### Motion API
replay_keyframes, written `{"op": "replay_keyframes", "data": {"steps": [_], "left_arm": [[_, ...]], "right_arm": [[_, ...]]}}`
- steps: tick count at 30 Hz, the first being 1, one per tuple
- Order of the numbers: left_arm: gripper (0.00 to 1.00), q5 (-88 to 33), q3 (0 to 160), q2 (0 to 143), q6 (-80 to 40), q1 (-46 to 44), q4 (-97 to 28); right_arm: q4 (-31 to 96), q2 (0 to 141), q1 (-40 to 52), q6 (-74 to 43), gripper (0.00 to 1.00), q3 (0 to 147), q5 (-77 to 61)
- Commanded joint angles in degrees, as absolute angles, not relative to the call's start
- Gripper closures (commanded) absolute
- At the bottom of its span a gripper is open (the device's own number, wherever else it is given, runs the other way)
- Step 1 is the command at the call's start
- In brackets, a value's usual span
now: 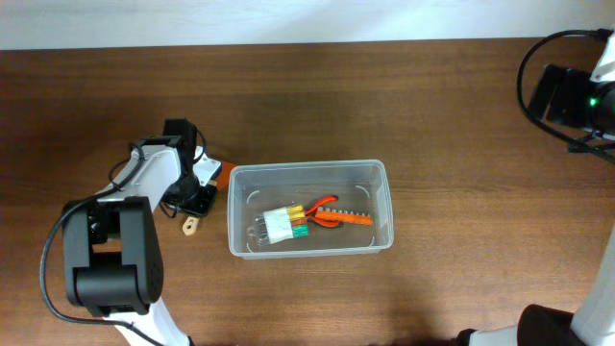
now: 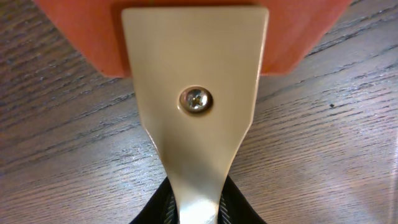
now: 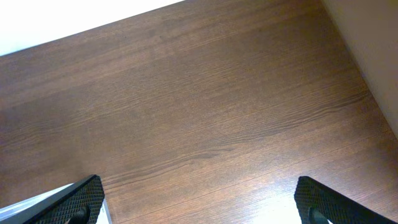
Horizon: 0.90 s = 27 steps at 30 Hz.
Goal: Pack container
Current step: 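Lower the left gripper and grasp the scraper by its handle, then lift the scraper and lower it into the container with left gripper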
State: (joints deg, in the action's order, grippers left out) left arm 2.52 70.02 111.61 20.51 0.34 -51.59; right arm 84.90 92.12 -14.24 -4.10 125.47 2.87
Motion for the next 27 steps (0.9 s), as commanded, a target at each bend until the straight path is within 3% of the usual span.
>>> {"op": "replay_keyframes", "data": {"steps": [1, 6, 12, 20, 27], "left_arm": [[0.84, 2.09, 69.19, 114.80, 20.58, 0.10, -51.27], [0.84, 2.09, 69.19, 114.80, 20.58, 0.10, -51.44], [0.98, 2.13, 69.21, 114.80, 20.60, 0.10, -51.44], [0.98, 2.04, 71.20, 114.52, 20.58, 0.10, -53.23], [0.98, 2.35, 82.98, 108.88, 20.60, 0.16, -61.47]], "right_arm": [[84.84, 92.33, -14.66, -4.34, 0.01, 125.40, 2.52], [84.84, 92.33, -14.66, -4.34, 0.01, 125.40, 2.52], [84.84, 92.33, -14.66, -4.34, 0.01, 125.40, 2.52], [84.84, 92.33, -14.66, -4.34, 0.01, 125.40, 2.52], [84.84, 92.33, -14.66, -4.34, 0.01, 125.40, 2.52]]}}
